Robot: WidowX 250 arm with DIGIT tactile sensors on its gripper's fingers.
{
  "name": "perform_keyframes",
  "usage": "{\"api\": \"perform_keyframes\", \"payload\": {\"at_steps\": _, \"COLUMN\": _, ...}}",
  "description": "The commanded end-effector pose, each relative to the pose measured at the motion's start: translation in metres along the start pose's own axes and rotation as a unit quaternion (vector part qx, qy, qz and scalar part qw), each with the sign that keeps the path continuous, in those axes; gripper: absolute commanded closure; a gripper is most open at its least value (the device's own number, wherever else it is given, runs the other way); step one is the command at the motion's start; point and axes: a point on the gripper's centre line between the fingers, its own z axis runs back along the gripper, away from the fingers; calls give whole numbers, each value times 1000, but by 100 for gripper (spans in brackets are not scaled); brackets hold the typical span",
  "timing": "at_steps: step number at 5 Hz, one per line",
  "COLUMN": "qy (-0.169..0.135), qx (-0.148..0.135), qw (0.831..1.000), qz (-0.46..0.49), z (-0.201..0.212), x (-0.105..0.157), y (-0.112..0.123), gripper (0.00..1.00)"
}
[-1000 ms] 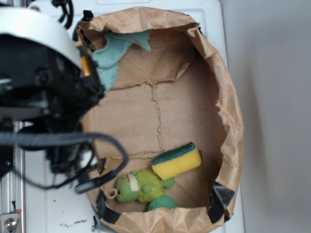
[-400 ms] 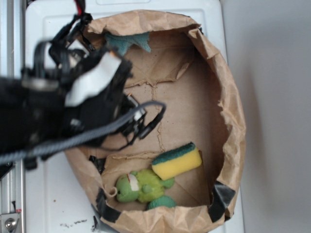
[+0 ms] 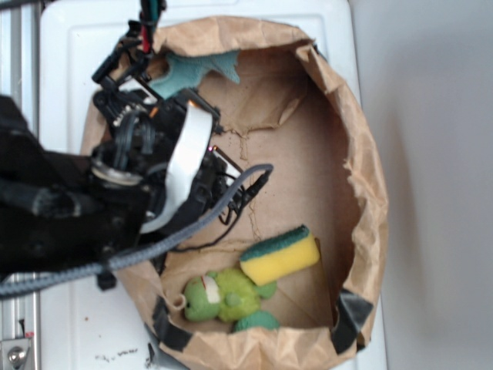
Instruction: Grab the blue cloth.
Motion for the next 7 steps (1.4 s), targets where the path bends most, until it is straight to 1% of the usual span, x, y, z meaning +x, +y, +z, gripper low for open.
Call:
{"api": "perform_keyframes", "payload": {"at_steps": 1, "qy": -12, "qx": -12, "qw": 1000, "qz": 11, "z": 13, "x": 11, "y": 6, "gripper": 0}}
{"api": "perform_keyframes", "payload": {"at_steps": 2, "qy": -12, "qx": -12, "qw": 1000, "qz": 11, "z": 13, "x": 11, "y": 6, "gripper": 0}}
{"api": "perform_keyframes", "payload": {"at_steps": 3, "qy": 15, "qx": -45, "qw": 999, "qz": 12, "z": 10, "x": 19, "y": 7, "gripper": 0}}
{"api": "perform_keyframes", "payload": {"at_steps": 4, "qy": 3, "qx": -51, "qw": 998, "qz": 36, "z": -8, "x": 26, "y": 0, "gripper": 0}}
{"api": "perform_keyframes", "payload": {"at_steps": 5, "qy": -1, "qx": -51, "qw": 997, "qz": 59, "z": -21, "x": 38, "y": -8, "gripper": 0}}
{"api": "perform_keyframes", "payload": {"at_steps": 6, "qy": -5, "qx": -29, "qw": 997, "qz": 77, "z": -35, "x": 44, "y": -14, "gripper": 0}}
{"api": "perform_keyframes", "payload": {"at_steps": 7, "qy": -20, "qx": -16, "qw": 996, "qz": 84, "z": -45, "x": 42, "y": -14, "gripper": 0}}
